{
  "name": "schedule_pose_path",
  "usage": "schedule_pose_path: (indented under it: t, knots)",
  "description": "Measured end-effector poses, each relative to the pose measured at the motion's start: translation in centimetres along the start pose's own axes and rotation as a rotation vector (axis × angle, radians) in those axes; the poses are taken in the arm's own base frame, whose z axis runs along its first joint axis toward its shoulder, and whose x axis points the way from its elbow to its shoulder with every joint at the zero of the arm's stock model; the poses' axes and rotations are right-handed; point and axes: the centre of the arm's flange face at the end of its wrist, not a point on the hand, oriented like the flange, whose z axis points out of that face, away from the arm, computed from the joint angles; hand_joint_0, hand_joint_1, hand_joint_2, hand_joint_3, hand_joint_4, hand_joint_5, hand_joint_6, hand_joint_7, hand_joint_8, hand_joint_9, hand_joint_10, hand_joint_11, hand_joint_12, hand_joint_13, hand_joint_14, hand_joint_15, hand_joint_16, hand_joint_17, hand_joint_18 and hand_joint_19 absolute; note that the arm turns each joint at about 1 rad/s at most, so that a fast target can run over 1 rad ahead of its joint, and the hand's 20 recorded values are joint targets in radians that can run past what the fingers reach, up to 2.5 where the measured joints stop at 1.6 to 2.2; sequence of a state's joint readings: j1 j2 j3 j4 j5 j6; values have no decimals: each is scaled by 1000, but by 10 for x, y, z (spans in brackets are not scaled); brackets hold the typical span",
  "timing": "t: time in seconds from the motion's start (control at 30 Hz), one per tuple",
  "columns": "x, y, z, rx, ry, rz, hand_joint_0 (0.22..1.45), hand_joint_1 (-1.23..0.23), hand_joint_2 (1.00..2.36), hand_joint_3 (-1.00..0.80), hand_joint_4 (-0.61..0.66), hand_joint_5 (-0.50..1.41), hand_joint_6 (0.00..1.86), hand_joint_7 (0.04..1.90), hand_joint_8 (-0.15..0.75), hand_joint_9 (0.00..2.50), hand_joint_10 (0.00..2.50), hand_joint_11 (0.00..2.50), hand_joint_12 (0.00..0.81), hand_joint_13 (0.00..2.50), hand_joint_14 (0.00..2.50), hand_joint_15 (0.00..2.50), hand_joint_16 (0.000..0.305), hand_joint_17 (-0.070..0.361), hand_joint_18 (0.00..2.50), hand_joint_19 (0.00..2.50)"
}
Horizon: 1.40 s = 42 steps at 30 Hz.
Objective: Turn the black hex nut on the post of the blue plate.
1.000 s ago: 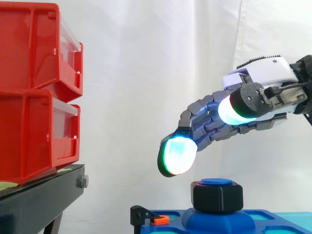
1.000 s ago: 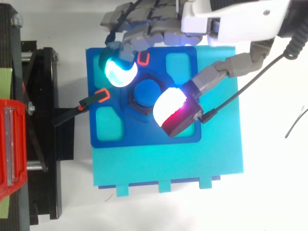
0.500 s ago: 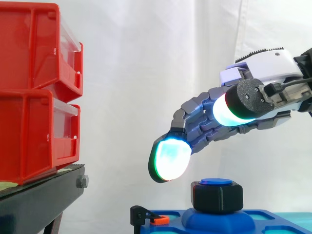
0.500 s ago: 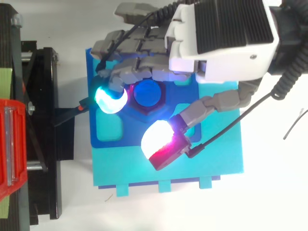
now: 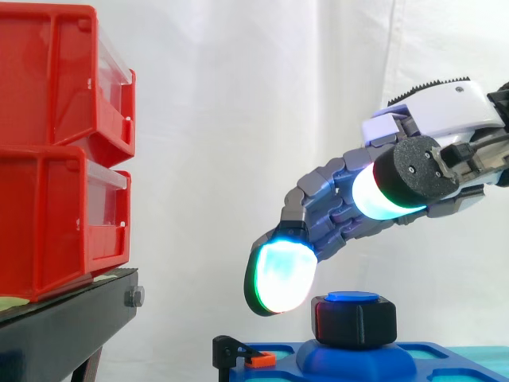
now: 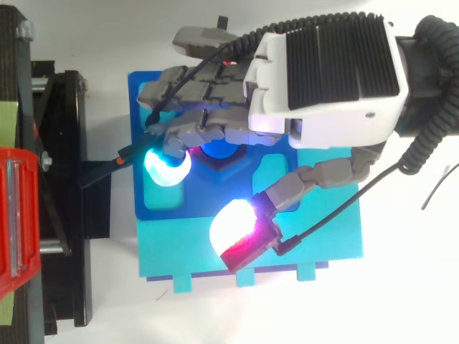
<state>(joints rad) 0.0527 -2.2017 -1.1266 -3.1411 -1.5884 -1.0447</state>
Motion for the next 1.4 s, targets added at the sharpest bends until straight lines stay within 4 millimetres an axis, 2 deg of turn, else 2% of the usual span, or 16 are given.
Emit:
schedule_pose_path:
  t: [0.63, 1.0, 1.4]
  knots:
    - [3, -5, -1, 3, 7, 1, 465, -343, 1000, -500, 203, -202, 502, 800, 243, 217, 0, 0, 366, 187, 0, 0, 53, 120, 0, 0]
    - [5, -18, -3, -20, 4, 5, 466, -344, 1000, -500, 201, -201, 502, 799, 241, 216, 0, 0, 366, 192, 0, 0, 53, 120, 0, 1]
    - [-4, -35, -8, -49, 7, 6, 467, -344, 1000, -500, 202, -202, 502, 796, 241, 217, 0, 0, 366, 195, 0, 0, 53, 119, 0, 2]
